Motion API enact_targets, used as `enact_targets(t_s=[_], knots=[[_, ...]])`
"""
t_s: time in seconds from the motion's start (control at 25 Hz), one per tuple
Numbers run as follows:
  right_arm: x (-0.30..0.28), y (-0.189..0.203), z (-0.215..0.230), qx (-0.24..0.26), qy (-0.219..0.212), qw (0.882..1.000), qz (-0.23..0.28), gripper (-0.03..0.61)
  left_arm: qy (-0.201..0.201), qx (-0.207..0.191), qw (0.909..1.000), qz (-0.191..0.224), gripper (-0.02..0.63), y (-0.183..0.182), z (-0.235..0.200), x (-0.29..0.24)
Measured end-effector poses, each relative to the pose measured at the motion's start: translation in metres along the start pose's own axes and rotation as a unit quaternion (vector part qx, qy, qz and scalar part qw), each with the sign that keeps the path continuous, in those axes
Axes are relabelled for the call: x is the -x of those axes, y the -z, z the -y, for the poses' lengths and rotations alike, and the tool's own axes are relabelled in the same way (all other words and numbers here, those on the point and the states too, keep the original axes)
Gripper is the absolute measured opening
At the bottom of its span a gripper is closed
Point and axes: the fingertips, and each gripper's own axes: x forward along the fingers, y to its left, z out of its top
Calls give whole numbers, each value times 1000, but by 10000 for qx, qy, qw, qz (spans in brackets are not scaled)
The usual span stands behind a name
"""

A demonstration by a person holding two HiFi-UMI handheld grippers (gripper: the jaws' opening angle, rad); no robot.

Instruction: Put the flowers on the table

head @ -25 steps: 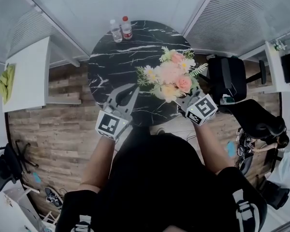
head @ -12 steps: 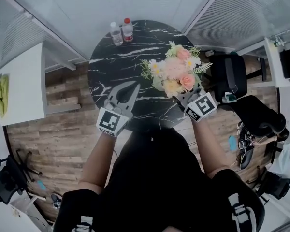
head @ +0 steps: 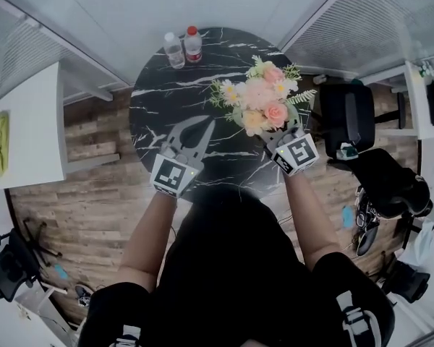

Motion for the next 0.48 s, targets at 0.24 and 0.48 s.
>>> enact_targets(t_s=[0.24,0.48], knots=[[-23,24,29,42,32,10000,30,357,-67,79,9999,-28,11,21,-19,-34],[-50,62,54,-66,111,9999,-31,357,-448,-68,9989,74,11,55,-44,-58]])
